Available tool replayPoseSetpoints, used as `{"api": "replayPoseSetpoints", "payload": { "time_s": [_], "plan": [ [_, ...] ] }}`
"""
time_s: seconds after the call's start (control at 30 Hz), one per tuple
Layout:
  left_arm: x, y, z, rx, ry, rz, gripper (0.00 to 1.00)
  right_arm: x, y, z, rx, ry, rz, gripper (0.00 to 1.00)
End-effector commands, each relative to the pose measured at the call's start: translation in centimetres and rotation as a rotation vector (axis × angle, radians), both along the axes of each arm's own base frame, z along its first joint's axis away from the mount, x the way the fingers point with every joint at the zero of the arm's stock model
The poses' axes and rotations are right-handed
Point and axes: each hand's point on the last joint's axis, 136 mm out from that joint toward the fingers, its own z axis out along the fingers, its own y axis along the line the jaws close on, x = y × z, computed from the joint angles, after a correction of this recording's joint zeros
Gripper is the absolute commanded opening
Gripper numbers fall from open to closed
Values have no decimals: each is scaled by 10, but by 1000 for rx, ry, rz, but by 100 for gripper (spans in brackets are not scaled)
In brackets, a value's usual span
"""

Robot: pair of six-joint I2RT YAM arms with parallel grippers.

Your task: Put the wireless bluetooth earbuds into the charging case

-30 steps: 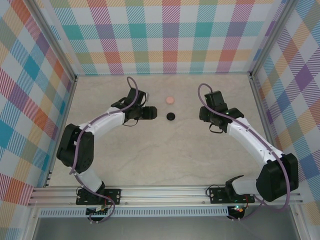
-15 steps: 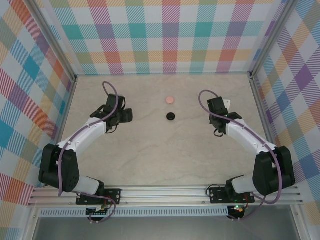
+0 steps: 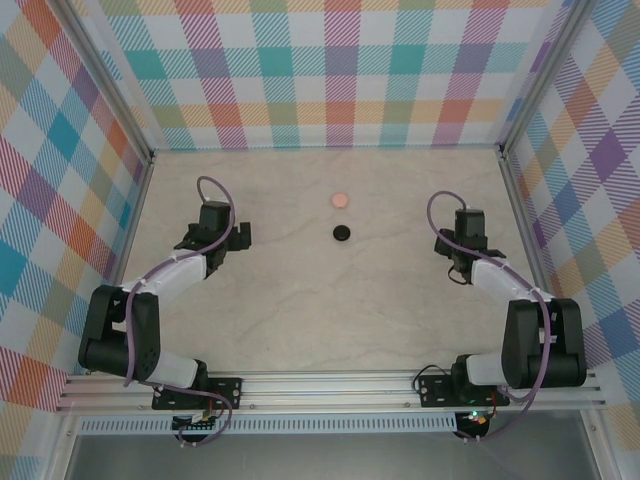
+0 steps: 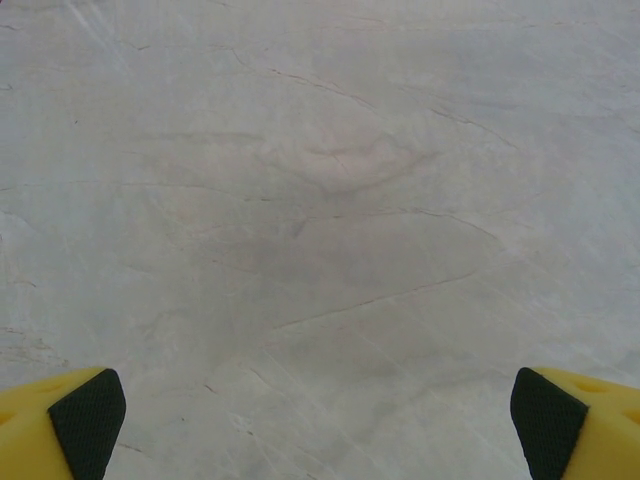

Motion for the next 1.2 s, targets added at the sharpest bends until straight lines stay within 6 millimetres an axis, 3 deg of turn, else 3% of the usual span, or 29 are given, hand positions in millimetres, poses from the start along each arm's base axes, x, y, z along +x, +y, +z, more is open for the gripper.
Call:
{"api": "replayPoseSetpoints", "payload": {
  "time_s": [0.0,0.27,0.7,0.9,1.03,1.07,1.1,1.13,1.17],
  "plan": [
    [17,3,7,4,-104,-46,100,24,21,28,6,-190,158,64],
    [21,-7,-7,-115,-145,-140,100,32,25,40,-5,-359,228,72],
    [-3,-7,-14,-175,-333,-194,100,28,18,24,57,-429,226,73],
    [-5,-1,-23,-183,-354,-166,100,22,17,22,49,-476,222,76],
    [2,9,-24,-172,-330,-106,100,28,22,10,58,-446,256,78],
    [5,12,-28,-166,-298,-83,100,31,24,9,61,-420,265,79],
    [4,11,-28,-161,-299,-87,100,34,27,8,57,-413,278,93],
    [4,10,-28,-160,-298,-87,100,35,28,8,44,-405,277,100],
    [4,10,-29,-159,-298,-87,100,35,28,8,41,-407,278,100]
  ]
}}
